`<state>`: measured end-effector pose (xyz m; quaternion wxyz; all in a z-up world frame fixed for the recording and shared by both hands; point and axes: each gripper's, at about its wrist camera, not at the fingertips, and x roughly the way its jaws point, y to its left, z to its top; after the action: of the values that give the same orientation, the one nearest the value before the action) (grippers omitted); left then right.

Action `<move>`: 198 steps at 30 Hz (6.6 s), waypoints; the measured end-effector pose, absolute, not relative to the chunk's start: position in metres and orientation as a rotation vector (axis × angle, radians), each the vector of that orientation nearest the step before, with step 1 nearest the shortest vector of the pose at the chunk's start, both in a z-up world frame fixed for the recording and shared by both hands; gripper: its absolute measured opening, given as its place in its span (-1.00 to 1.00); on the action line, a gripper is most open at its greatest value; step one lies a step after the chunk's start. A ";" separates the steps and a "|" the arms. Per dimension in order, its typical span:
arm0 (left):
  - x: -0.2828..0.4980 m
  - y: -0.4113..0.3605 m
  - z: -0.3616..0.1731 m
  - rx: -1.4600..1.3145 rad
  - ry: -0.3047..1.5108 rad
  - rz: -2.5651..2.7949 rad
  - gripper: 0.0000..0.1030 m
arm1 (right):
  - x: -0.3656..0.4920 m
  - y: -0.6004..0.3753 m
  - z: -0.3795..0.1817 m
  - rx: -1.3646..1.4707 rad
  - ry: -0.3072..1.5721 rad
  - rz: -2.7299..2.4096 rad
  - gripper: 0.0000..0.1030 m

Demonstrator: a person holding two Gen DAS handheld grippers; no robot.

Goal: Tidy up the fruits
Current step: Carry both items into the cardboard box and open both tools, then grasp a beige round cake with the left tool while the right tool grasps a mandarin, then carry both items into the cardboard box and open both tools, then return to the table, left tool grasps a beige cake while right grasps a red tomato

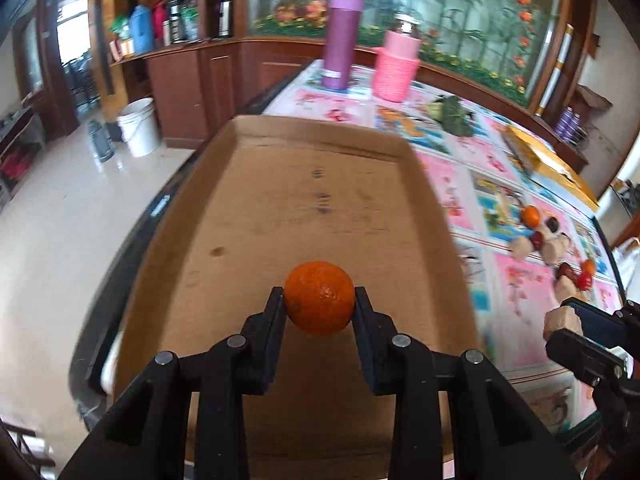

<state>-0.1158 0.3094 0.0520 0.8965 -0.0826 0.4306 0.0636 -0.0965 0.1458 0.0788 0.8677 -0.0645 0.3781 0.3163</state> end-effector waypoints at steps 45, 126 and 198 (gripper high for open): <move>-0.085 0.138 0.074 0.061 0.841 -0.186 0.36 | -0.083 -0.082 0.042 0.132 0.854 0.236 0.20; -0.028 0.383 0.045 -0.129 0.995 0.089 -0.25 | -0.005 0.256 0.014 -0.189 0.987 0.681 -0.33; -0.031 0.117 0.051 -0.094 0.901 -0.286 0.47 | -0.059 -0.125 0.035 0.265 0.843 0.138 0.39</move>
<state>-0.0308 0.1167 0.0507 0.8892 -0.0453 0.4339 -0.1377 -0.0592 -0.1254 0.0351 0.9016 0.1282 0.4077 0.0665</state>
